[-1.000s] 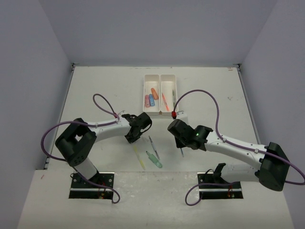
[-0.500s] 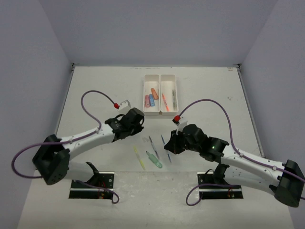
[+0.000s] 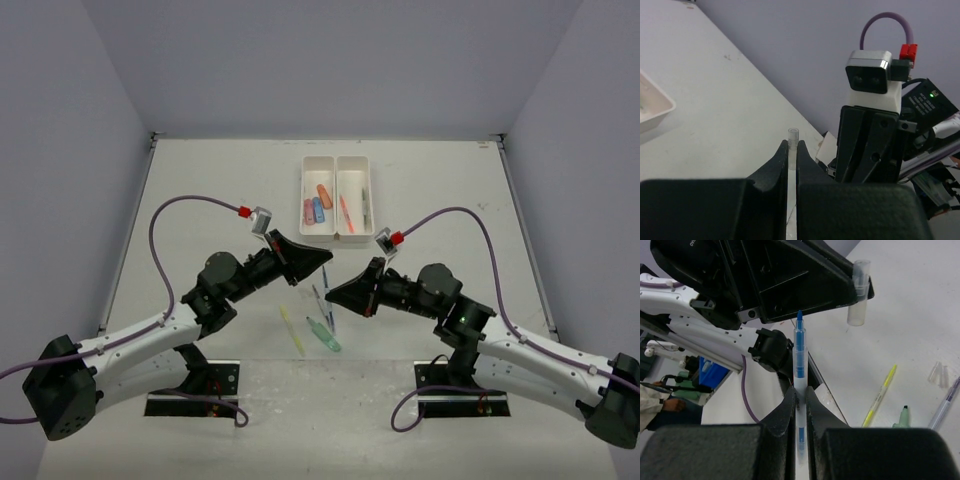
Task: Sort the stationery into containers
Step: Close the pen cap on the pen.
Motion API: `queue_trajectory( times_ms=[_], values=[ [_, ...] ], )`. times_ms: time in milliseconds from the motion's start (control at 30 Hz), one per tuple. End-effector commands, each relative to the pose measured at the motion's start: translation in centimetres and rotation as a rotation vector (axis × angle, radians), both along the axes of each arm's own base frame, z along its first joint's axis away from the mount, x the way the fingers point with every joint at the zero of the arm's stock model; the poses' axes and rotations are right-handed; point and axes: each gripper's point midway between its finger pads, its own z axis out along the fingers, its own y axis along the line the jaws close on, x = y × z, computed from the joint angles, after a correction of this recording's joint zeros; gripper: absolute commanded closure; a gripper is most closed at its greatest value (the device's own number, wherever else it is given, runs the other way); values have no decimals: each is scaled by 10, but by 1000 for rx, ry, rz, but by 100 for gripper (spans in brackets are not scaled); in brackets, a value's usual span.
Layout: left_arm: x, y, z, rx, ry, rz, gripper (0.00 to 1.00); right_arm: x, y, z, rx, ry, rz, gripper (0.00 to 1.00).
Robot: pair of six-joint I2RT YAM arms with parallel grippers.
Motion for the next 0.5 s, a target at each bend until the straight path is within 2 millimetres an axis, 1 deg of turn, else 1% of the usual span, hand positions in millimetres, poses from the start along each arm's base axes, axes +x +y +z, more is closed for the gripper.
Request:
queue_trajectory(
  times_ms=[0, 100, 300, 467],
  values=[
    [-24, -1, 44, -118, -176, -102, 100, 8, -7, 15, 32, -21, -67, 100],
    [-23, -1, 45, -122, -173, -100, 100, 11, -13, 14, 22, -26, -96, 100],
    [-23, -1, 45, -135, -166, -96, 100, 9, -13, 9, -3, -24, -86, 100],
    [-22, 0, 46, -143, -166, -93, 100, 15, -17, 5, -13, -24, -128, 100]
  ],
)
